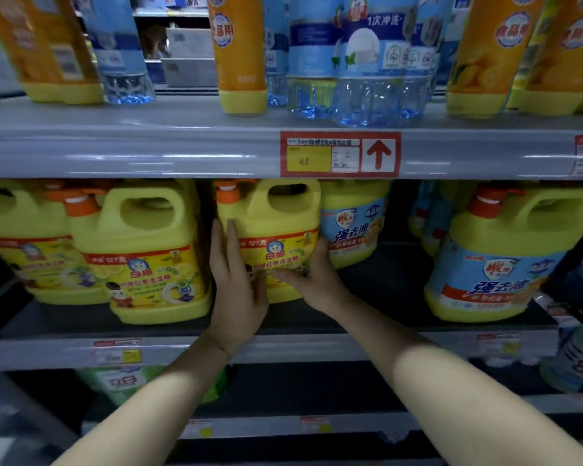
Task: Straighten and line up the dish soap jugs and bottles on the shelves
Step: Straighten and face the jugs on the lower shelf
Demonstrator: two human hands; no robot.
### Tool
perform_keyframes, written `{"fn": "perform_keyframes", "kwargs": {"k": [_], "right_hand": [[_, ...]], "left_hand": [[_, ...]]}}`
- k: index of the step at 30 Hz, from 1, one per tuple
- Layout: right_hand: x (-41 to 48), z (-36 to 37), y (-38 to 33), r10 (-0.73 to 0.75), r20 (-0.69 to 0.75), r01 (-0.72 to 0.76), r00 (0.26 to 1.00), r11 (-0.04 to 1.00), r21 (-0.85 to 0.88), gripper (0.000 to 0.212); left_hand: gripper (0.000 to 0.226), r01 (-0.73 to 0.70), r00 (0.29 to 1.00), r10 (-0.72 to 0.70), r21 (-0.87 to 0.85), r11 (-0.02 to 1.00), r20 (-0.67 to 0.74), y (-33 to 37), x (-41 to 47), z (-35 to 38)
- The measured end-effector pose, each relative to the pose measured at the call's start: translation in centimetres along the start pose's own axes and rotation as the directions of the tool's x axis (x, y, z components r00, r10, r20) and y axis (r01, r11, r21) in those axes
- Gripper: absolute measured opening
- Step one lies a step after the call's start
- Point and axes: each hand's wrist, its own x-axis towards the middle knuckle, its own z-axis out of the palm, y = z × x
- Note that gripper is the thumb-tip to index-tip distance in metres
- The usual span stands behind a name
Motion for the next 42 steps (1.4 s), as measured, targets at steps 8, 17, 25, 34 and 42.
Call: {"fn": "perform_keyframes", "kwargs": {"k": [8, 17, 25, 34, 42], "right_hand": [[0.1, -2.8, -1.5, -0.118, 0.052, 0.129, 0.992, 0.903, -0.409, 0.035], [1.8, -9.5, -1.4, 0.207, -0.501, -0.288, 0.841, 0.953, -0.089, 0.078], [3.0, -10.2, -0.1, 0.330, -0.323, -0.313, 0.887, 0.944, 0.105, 0.065], [4.4, -12.0, 2.4, 0.311, -0.506, -0.362, 0.805, 0.932, -0.003, 0.074], [3.9, -12.5, 1.9, 0.393, -0.438, -0.414, 0.808, 0.909, 0.052, 0.086]], "left_hand": [[0.052, -0.425, 0.893, 0.385, 0.154, 0.892, 0.234, 2.0, 0.1, 0.5], [0.099, 0.424, 0.805, -0.288, -0.164, 0.891, 0.519, 8.0, 4.3, 8.9], [0.098, 0.591, 0.763, -0.362, -0.350, 0.727, 0.535, 8.2, 7.1, 10.5], [0.097, 0.563, 0.714, -0.220, -0.358, 0.745, 0.665, 9.2, 8.1, 14.8], [0.095, 0.518, 0.638, -0.164, -0.262, 0.814, 0.752, 7.3, 9.2, 16.8]]}}
